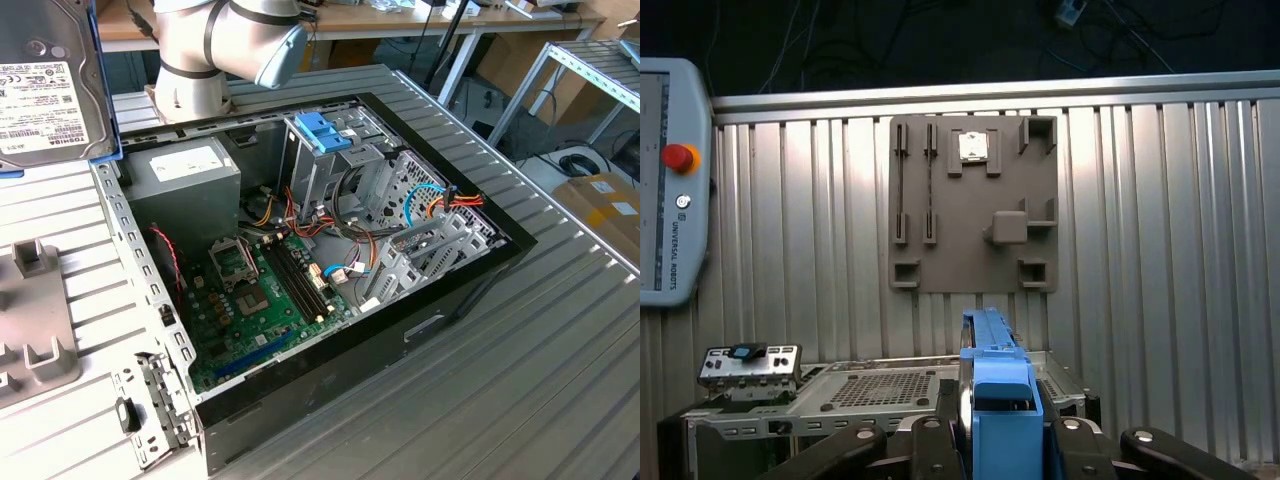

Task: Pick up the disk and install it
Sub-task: 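Pick up the disk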

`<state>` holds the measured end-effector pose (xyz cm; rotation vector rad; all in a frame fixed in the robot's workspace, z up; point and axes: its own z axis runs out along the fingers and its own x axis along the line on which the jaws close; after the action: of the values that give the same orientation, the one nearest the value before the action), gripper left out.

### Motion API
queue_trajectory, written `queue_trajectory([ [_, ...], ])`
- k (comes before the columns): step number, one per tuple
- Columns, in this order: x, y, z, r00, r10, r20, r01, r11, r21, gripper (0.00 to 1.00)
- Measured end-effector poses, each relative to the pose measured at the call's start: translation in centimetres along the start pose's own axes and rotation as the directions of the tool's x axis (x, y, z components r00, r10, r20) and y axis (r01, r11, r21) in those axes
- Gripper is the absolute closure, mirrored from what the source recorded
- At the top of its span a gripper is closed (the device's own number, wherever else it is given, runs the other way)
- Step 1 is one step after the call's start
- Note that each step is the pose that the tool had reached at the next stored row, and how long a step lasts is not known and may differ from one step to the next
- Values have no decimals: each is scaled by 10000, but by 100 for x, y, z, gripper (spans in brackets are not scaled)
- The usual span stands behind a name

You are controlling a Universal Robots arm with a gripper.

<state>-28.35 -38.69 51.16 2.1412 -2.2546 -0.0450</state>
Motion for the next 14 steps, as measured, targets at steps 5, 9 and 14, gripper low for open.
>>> queue_trajectory([
  [5, -1, -15, 2, 10000, 0, -4, 0, 10000, 0, 63],
  [9, -1, -28, 2, 10000, -1, -6, 1, 10000, 0, 63],
  [14, -3, -57, 3, 10000, 0, -9, 0, 10000, 0, 63],
])
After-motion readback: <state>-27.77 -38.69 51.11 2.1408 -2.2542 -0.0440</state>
